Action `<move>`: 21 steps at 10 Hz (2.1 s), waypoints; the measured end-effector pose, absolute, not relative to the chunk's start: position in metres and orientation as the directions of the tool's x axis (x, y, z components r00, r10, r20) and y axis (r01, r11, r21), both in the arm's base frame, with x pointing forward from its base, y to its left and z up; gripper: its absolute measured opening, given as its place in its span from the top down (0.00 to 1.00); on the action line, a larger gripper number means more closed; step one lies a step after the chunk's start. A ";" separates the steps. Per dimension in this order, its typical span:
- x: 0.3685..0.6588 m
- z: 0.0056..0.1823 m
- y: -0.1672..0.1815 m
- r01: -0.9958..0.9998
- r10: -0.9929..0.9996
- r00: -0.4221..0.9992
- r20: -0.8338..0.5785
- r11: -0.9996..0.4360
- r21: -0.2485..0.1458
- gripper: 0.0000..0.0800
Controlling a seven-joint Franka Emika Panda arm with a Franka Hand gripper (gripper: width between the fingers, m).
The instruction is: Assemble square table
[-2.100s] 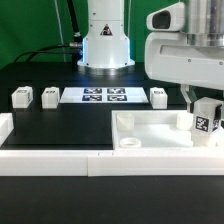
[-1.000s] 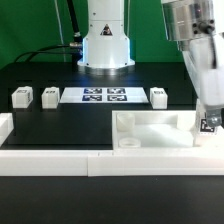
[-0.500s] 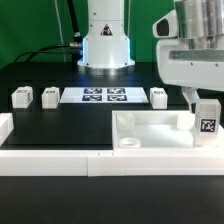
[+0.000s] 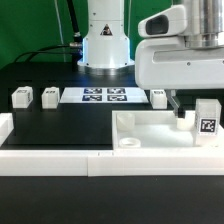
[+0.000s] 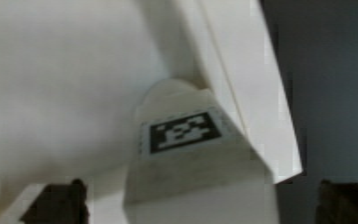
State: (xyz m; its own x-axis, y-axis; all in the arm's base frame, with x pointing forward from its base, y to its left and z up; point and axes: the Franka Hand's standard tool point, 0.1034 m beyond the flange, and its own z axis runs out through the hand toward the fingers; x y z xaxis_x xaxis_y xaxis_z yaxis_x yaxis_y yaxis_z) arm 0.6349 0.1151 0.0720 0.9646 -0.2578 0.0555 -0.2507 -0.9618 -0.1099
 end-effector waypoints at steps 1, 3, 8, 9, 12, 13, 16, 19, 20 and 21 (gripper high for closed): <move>0.635 0.071 0.116 -0.192 -0.200 0.978 0.065 -0.976 -0.103 0.19; 0.635 0.071 0.115 -0.214 -0.221 0.973 0.062 -0.971 -0.105 0.33; 0.634 0.070 0.112 -0.549 -0.554 0.832 0.019 -0.828 -0.114 0.63; 0.632 0.070 0.113 -0.695 -0.698 0.716 -0.001 -0.712 -0.101 0.63; 0.632 0.070 0.109 -0.922 -0.923 0.381 -0.049 -0.375 -0.093 0.63; 0.631 0.070 0.109 -0.972 -0.971 0.228 -0.079 -0.222 -0.081 0.63; 0.629 0.069 0.111 -0.981 -0.971 -0.182 -0.154 0.189 -0.037 0.63; 0.629 0.070 0.110 -0.936 -0.925 -0.346 -0.159 0.351 -0.006 0.63; 0.629 0.070 0.111 -0.918 -0.907 -0.391 -0.157 0.396 0.000 0.63; 0.628 0.070 0.111 -0.913 -0.902 -0.405 -0.149 0.409 0.009 0.63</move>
Offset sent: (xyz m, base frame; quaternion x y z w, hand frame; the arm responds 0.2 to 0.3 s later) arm 0.0000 0.0000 0.0000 0.0000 0.0000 0.0000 1.0000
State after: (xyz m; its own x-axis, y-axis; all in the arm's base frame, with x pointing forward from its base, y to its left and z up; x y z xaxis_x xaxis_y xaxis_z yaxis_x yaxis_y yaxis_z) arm 0.6276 0.1107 0.0701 -0.4053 -0.9020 -0.1489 -0.9126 0.4087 0.0090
